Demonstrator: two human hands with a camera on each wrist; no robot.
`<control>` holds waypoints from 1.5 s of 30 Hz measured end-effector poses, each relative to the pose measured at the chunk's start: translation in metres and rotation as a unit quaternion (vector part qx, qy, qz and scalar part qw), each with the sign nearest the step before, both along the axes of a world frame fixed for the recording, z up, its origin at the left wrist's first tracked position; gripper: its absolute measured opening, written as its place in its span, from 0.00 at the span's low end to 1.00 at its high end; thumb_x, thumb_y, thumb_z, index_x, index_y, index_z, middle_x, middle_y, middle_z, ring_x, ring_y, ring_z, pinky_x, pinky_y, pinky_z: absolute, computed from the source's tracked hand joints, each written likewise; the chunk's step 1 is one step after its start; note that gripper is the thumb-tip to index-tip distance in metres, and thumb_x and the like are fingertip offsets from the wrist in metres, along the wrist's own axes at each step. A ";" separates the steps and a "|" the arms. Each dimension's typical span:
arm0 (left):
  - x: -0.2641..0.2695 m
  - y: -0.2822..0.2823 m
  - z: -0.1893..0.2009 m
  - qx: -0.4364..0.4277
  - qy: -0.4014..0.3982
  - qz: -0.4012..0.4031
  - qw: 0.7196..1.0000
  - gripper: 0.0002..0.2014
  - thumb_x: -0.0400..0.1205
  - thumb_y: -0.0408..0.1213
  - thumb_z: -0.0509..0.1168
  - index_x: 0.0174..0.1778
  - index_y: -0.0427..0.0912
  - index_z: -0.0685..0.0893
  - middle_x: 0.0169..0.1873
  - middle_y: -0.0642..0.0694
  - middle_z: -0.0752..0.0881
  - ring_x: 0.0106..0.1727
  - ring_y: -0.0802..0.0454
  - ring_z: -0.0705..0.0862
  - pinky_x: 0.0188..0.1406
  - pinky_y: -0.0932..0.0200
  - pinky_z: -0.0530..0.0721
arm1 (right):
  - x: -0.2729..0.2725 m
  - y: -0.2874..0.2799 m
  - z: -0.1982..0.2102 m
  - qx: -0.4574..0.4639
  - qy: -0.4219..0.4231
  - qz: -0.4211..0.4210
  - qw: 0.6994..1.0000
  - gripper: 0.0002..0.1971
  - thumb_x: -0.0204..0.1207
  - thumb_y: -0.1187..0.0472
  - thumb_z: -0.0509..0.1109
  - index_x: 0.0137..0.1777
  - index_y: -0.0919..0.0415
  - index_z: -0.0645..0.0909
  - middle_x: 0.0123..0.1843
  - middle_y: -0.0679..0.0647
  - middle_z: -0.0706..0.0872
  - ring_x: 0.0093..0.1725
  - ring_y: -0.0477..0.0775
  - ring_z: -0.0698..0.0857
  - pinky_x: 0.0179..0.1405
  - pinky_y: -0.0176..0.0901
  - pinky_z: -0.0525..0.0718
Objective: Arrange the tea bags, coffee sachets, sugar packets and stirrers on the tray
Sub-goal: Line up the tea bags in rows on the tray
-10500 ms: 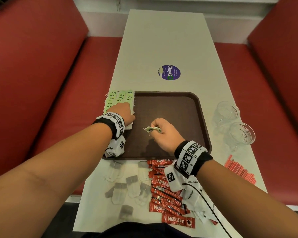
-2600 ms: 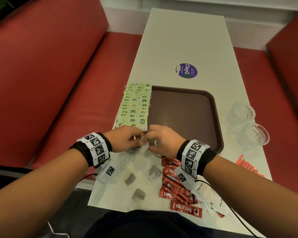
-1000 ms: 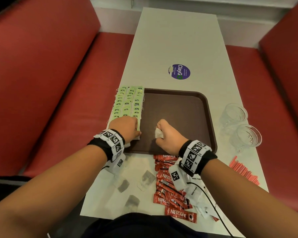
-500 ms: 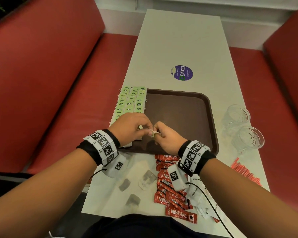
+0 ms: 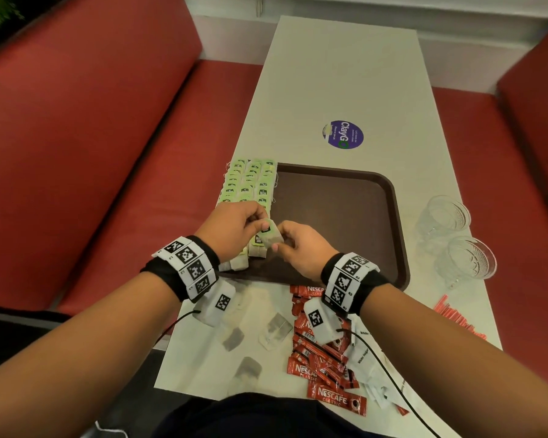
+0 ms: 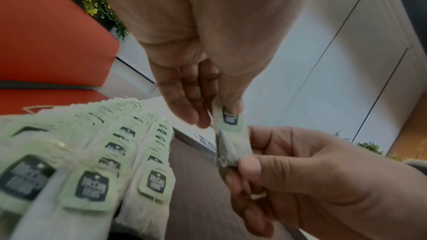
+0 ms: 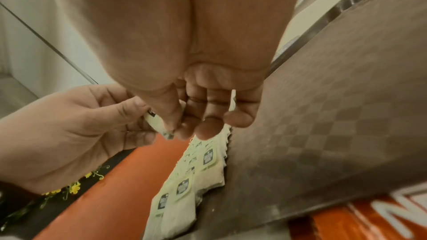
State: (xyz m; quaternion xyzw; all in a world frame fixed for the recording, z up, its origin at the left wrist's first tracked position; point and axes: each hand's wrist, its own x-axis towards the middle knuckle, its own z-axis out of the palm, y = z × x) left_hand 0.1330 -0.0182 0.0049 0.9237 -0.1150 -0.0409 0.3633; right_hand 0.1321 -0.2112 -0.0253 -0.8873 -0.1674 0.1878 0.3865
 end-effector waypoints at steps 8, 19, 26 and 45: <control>0.007 0.004 -0.019 0.208 0.148 -0.113 0.960 0.04 0.83 0.45 0.69 0.48 0.51 0.85 0.39 0.52 0.86 0.41 0.51 0.83 0.38 0.58 0.76 | 0.005 0.008 -0.011 -0.099 0.097 0.006 0.990 0.29 0.82 0.69 0.62 0.83 0.60 0.63 0.63 0.50 0.86 0.63 0.54 0.83 0.64 0.44 0.79; 0.008 0.000 -0.041 0.235 0.053 -0.008 0.971 0.16 0.75 0.57 0.73 0.44 0.52 0.76 0.40 0.55 0.80 0.42 0.50 0.81 0.37 0.54 0.74 | 0.009 0.018 -0.014 -0.074 0.112 -0.002 0.991 0.34 0.83 0.68 0.61 0.87 0.59 0.53 0.64 0.51 0.86 0.62 0.54 0.84 0.63 0.45 0.81; 0.000 -0.004 -0.047 0.274 0.075 -0.058 0.957 0.17 0.74 0.58 0.74 0.47 0.52 0.79 0.48 0.52 0.79 0.48 0.48 0.82 0.43 0.54 0.78 | 0.007 0.022 -0.010 -0.084 0.085 0.011 0.993 0.29 0.82 0.69 0.62 0.82 0.60 0.61 0.62 0.54 0.86 0.60 0.56 0.84 0.58 0.42 0.79; -0.038 0.042 -0.028 0.230 0.055 -0.110 0.966 0.10 0.78 0.50 0.74 0.52 0.53 0.85 0.48 0.57 0.81 0.49 0.53 0.81 0.47 0.56 0.79 | -0.044 0.014 0.016 -0.256 0.011 0.259 0.931 0.18 0.73 0.52 0.79 0.62 0.52 0.84 0.53 0.46 0.87 0.50 0.50 0.84 0.52 0.46 0.84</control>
